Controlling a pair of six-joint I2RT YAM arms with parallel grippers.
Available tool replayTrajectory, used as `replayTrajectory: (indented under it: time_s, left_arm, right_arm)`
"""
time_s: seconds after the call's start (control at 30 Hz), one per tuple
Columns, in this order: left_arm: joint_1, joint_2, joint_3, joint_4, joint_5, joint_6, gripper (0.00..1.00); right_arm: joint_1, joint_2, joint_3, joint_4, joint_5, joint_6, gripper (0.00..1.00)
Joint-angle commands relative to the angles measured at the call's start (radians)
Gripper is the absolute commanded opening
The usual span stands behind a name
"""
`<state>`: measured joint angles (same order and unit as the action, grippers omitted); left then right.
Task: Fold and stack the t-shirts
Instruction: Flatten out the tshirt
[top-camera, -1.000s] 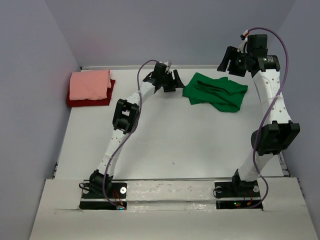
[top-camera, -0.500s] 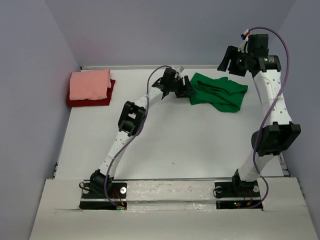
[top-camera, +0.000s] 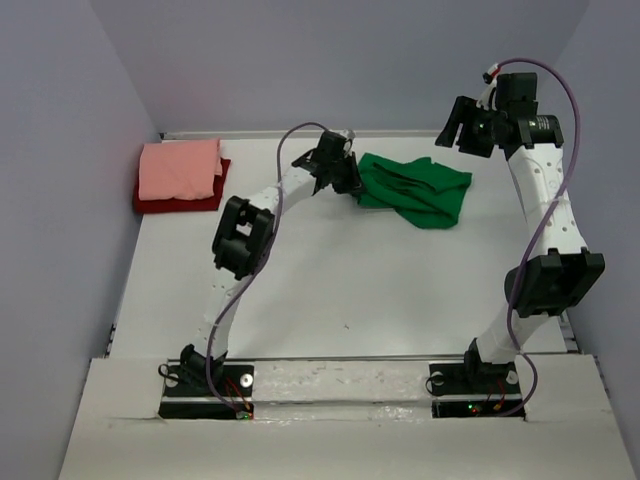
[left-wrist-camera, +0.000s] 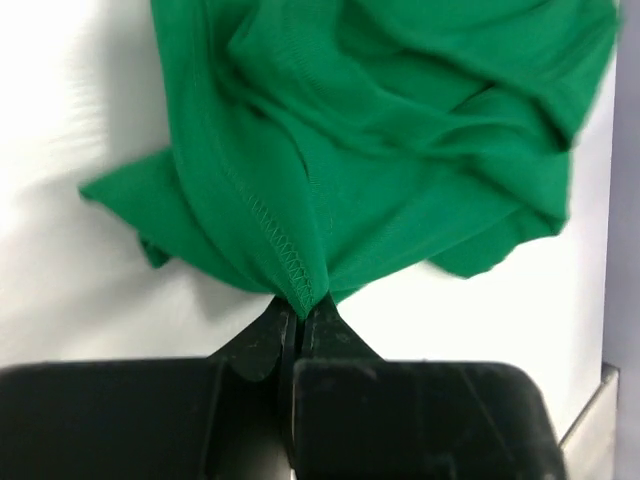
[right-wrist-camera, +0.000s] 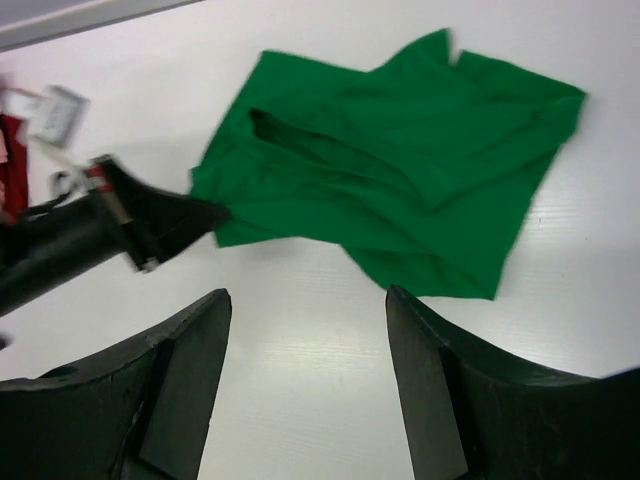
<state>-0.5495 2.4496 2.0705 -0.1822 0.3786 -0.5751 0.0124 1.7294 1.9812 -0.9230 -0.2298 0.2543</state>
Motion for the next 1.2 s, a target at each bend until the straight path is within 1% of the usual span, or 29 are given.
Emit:
replayTrajectory:
  time_s: [0.0,0.07,0.1,0.13,0.17,0.2,0.23,0.27,0.3,0.37,0.4,0.43,0.47,0.53,0.6,0.63,0.7,0.73,0.8,0.9,0.97,1.0,1.03,1.1,1.17]
  left_arm:
    - [0.017,-0.453,-0.159,-0.057,-0.217,0.09,0.0]
    - [0.02,-0.521,-0.155,-0.132,-0.265,0.096,0.0]
    - [0.019,-0.576,-0.153,-0.228,-0.292,0.104,0.0]
    - [0.019,-0.604,-0.156,-0.271,-0.319,0.107,0.0]
    - [0.019,-0.638,-0.196,-0.311,-0.366,0.11,0.0]
    - [0.02,-0.673,-0.237,-0.335,-0.368,0.107,0.0]
    - [0.028,-0.749,-0.28,-0.359,-0.368,0.095,0.0]
    - [0.031,-0.789,-0.387,-0.356,-0.368,0.09,0.0]
    - [0.031,-0.864,-0.445,-0.338,-0.368,0.081,0.0]
    - [0.033,-0.935,-0.553,-0.306,-0.347,0.063,0.0]
    - [0.031,-0.966,-0.646,-0.284,-0.325,0.061,0.0]
    - [0.031,-1.015,-0.67,-0.26,-0.319,0.061,0.0]
    - [0.031,-1.031,-0.682,-0.255,-0.319,0.067,0.0]
    - [0.028,-1.044,-0.632,-0.276,-0.329,0.087,0.0]
    - [0.001,-1.031,-0.537,-0.356,-0.389,0.156,0.0]
    - [-0.012,-1.014,-0.421,-0.412,-0.42,0.212,0.0]
    - [-0.05,-1.003,-0.311,-0.448,-0.463,0.263,0.0]
    - [-0.056,-0.999,-0.209,-0.463,-0.471,0.282,0.0]
    - [-0.063,-0.991,-0.12,-0.481,-0.446,0.333,0.0]
    - [-0.063,-0.953,0.147,-0.529,-0.429,0.36,0.0]
    - [-0.069,-0.969,0.178,-0.481,-0.414,0.36,0.0]
    - [-0.069,-0.968,0.222,-0.476,-0.393,0.359,0.0]
    - [-0.07,-0.968,0.232,-0.458,-0.377,0.357,0.0]
    - [-0.073,-0.975,0.238,-0.433,-0.29,0.351,0.0]
    - [-0.093,-0.998,0.238,-0.393,-0.274,0.357,0.0]
  right_arm:
    - [-0.006,-0.044,-0.051,0.029,0.081,0.002,0.69]
    - [-0.006,-0.037,-0.071,0.019,0.09,-0.001,0.69]
    - [-0.006,-0.039,-0.073,0.013,0.098,0.0,0.68]
    - [0.003,-0.042,-0.077,0.009,0.095,-0.003,0.68]
    - [0.015,-0.062,-0.091,0.01,0.089,-0.004,0.68]
    - [0.015,-0.074,-0.099,0.013,0.09,-0.003,0.68]
    - [0.029,-0.085,-0.105,0.018,0.075,-0.004,0.68]
    - [0.041,-0.1,-0.11,0.018,0.06,-0.006,0.68]
    - [0.05,-0.109,-0.111,0.013,0.05,-0.004,0.68]
    - [0.073,-0.126,-0.12,0.013,0.038,-0.006,0.68]
    - [0.096,-0.129,-0.125,0.009,0.047,-0.007,0.68]
    - [0.097,-0.133,-0.128,0.007,0.066,-0.009,0.68]
    - [0.097,-0.133,-0.134,0.007,0.069,-0.013,0.68]
    - [0.106,-0.131,-0.14,0.007,0.076,-0.013,0.68]
    - [0.106,-0.134,-0.153,0.021,0.067,-0.006,0.68]
    - [0.106,-0.133,-0.16,0.029,0.061,-0.003,0.68]
    - [0.116,-0.129,-0.168,0.039,0.052,0.007,0.68]
    - [0.126,-0.125,-0.168,0.041,0.053,0.011,0.68]
    - [0.136,-0.114,-0.176,0.046,0.057,0.014,0.68]
    - [0.162,-0.102,-0.186,0.052,0.075,0.02,0.68]
    - [0.175,-0.097,-0.188,0.053,0.086,0.026,0.68]
    - [0.19,-0.094,-0.188,0.053,0.087,0.026,0.68]
    - [0.199,-0.09,-0.183,0.053,0.102,0.026,0.68]
    - [0.212,-0.087,-0.182,0.052,0.107,0.028,0.68]
    - [0.221,-0.08,-0.176,0.047,0.125,0.03,0.68]
